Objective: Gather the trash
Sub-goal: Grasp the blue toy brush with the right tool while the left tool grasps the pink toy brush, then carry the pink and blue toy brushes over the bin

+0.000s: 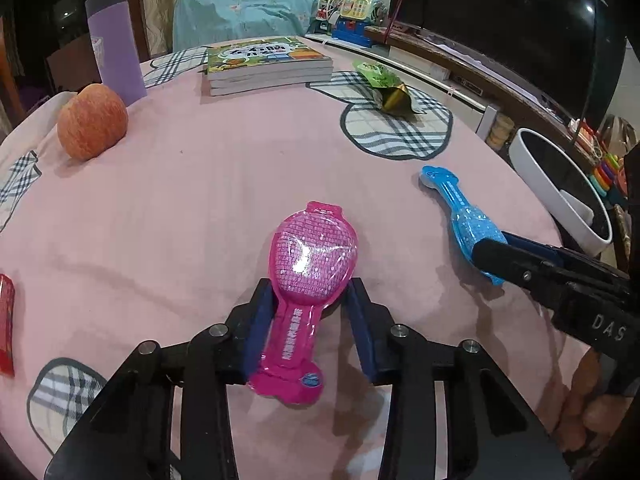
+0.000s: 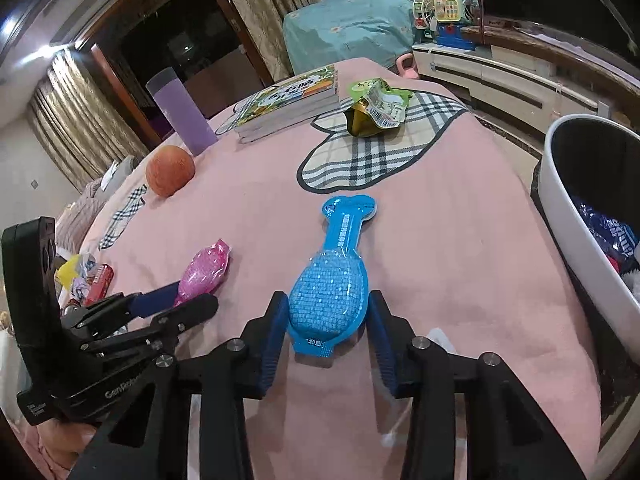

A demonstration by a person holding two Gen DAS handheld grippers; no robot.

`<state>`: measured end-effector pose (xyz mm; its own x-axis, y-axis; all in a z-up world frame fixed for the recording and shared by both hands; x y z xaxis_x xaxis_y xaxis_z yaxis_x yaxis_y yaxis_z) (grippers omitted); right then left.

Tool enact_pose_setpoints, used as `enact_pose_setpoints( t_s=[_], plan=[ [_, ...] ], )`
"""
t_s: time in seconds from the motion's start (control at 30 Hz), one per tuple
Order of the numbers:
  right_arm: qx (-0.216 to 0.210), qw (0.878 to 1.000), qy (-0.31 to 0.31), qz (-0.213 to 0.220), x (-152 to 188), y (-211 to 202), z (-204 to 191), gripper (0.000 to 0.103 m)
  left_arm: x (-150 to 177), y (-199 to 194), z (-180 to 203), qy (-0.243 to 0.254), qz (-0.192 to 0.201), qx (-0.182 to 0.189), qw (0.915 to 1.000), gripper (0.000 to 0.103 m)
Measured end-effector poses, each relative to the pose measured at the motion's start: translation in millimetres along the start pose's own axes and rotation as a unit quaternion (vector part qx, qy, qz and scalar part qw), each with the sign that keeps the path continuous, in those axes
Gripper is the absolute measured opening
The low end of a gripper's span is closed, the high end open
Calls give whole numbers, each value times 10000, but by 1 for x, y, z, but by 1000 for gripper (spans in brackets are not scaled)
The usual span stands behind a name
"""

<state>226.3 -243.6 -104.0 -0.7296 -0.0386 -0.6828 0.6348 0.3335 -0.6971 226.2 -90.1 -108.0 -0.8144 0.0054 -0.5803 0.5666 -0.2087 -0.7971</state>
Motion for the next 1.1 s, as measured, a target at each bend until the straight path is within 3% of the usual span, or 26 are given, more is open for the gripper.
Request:
enact_pose_setpoints(
  t_s=[0.3, 0.5, 0.6, 0.87, 0.97, 1.1],
  plan=[
    [-89, 9995, -12, 290, 8, -29, -6, 41, 15, -14, 19, 160, 64, 35, 9998, 31],
    [310, 9989, -294, 197, 18, -38, 0, 41, 23, -16, 28, 207, 21, 37, 9998, 31],
    [219, 9991, -230, 284, 20, -46, 4, 41, 22, -20, 35, 268, 60, 64, 9996, 31],
    [329, 9973, -141, 635, 14, -83, 21, 41, 19, -28, 76, 563, 144, 300, 9979, 30],
    [367, 9966, -54, 739, 14, -97, 32, 41, 17, -27, 93, 690, 134, 379, 9968, 19],
    [414, 9956, 42, 841, 15, -113, 47, 41, 15, -25, 116, 858, 118, 488, 9950, 20]
  ],
)
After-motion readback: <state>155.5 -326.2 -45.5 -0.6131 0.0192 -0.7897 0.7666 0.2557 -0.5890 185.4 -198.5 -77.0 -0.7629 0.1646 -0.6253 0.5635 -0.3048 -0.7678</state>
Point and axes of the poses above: each gripper's, at about its wrist camera, not at the fingertips, and y roughly the way its jaws point, z to its right, x to its underside, the point moved 5 cm from there along y, roughly the way its jaws point, and after that the axes turned 11 degrees about -y, right-handed, at the moved point
